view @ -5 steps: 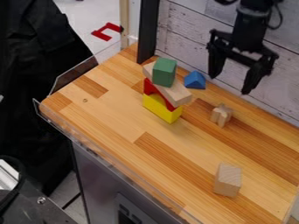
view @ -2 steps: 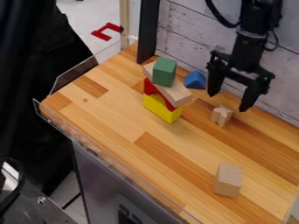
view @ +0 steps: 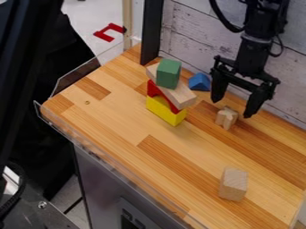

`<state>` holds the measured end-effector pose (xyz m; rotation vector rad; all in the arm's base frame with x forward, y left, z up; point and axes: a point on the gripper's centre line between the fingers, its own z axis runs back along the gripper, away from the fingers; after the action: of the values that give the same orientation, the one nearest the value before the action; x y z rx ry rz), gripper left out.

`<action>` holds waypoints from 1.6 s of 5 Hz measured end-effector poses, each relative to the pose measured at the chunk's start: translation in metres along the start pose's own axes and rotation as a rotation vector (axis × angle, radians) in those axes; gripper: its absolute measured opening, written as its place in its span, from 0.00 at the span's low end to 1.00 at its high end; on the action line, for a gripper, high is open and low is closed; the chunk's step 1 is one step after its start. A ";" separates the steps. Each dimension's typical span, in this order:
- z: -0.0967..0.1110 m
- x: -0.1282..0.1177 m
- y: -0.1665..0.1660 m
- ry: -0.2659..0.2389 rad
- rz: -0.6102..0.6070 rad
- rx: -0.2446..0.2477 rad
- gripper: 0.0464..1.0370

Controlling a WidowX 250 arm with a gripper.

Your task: Put the plus sign on top of green cube

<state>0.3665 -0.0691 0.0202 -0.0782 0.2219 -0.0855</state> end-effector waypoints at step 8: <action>-0.020 -0.024 0.014 -0.028 0.082 -0.042 0.42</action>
<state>0.3403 -0.0542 0.0046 -0.1120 0.1989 0.0014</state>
